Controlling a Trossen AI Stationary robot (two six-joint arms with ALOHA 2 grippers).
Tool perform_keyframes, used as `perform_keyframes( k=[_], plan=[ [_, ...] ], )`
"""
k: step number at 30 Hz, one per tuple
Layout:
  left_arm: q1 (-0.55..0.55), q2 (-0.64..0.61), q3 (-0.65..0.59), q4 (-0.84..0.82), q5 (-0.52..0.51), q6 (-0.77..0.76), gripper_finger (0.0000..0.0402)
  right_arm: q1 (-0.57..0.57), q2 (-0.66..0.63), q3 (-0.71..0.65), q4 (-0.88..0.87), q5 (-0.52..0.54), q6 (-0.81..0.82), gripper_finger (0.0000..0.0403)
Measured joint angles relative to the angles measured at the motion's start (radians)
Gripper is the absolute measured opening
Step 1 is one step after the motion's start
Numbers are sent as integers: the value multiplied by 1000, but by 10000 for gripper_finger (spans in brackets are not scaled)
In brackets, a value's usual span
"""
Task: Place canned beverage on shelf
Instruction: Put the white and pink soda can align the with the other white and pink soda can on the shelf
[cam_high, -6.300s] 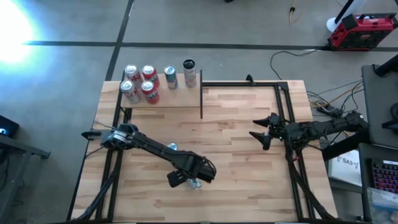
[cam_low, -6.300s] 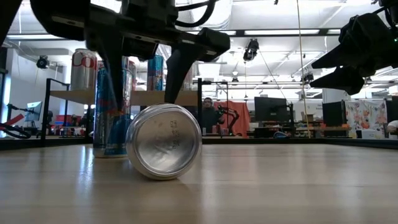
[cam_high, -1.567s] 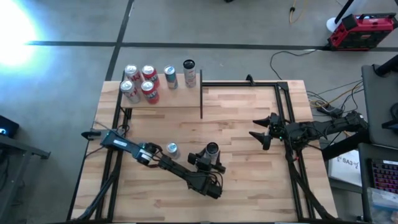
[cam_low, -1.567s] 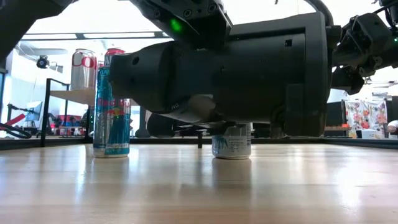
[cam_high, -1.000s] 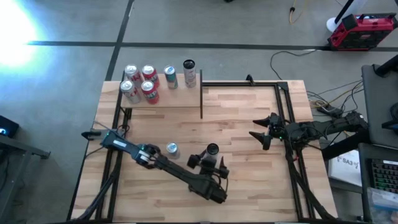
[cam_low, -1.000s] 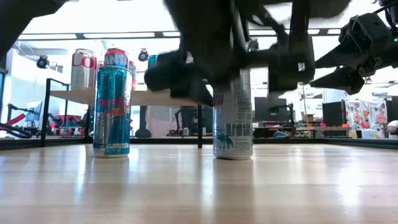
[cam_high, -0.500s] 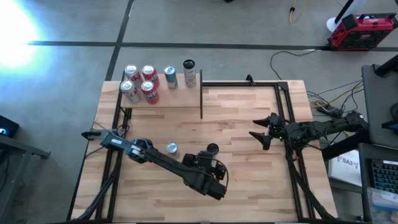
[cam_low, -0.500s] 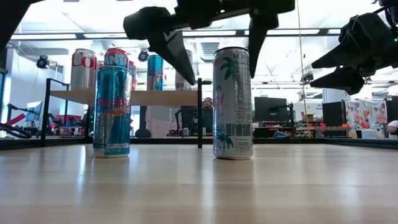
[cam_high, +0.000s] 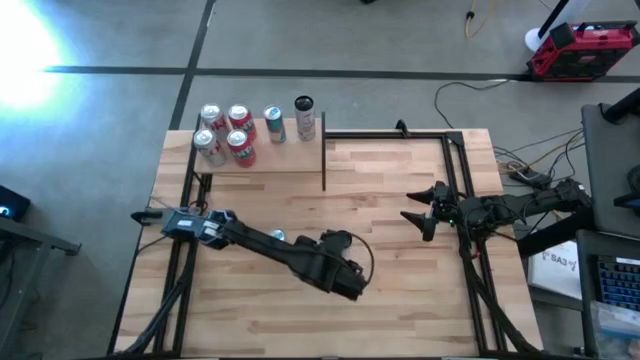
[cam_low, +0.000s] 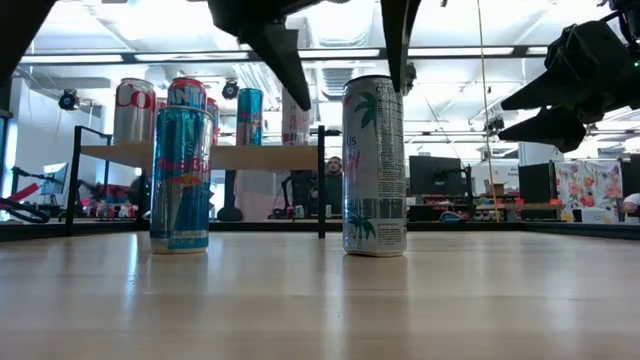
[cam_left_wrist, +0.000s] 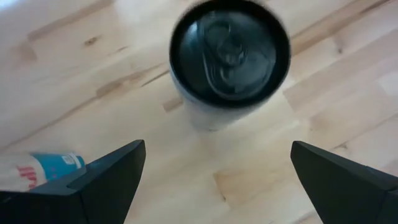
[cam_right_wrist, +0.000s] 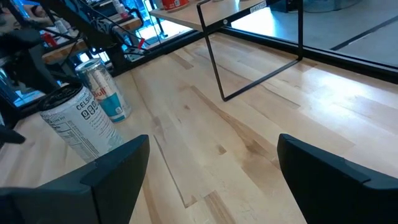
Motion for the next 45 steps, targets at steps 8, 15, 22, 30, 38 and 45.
perform_keyframes(
  k=[8,15,22,30,38,45],
  plan=[
    [28,-17,0,31,21,203,387,0,0,0,0,0,0,336],
    [40,-17,0,81,-4,441,387,0,0,0,0,0,0,336],
    [77,-17,-2,95,-25,531,387,0,0,0,0,0,0,336],
    [109,-16,-3,80,28,575,385,0,0,0,0,0,0,336],
    [111,-14,-21,88,41,576,335,0,0,0,0,0,0,336],
    [111,-14,-22,91,41,570,249,0,0,0,0,0,0,336]
  ],
)
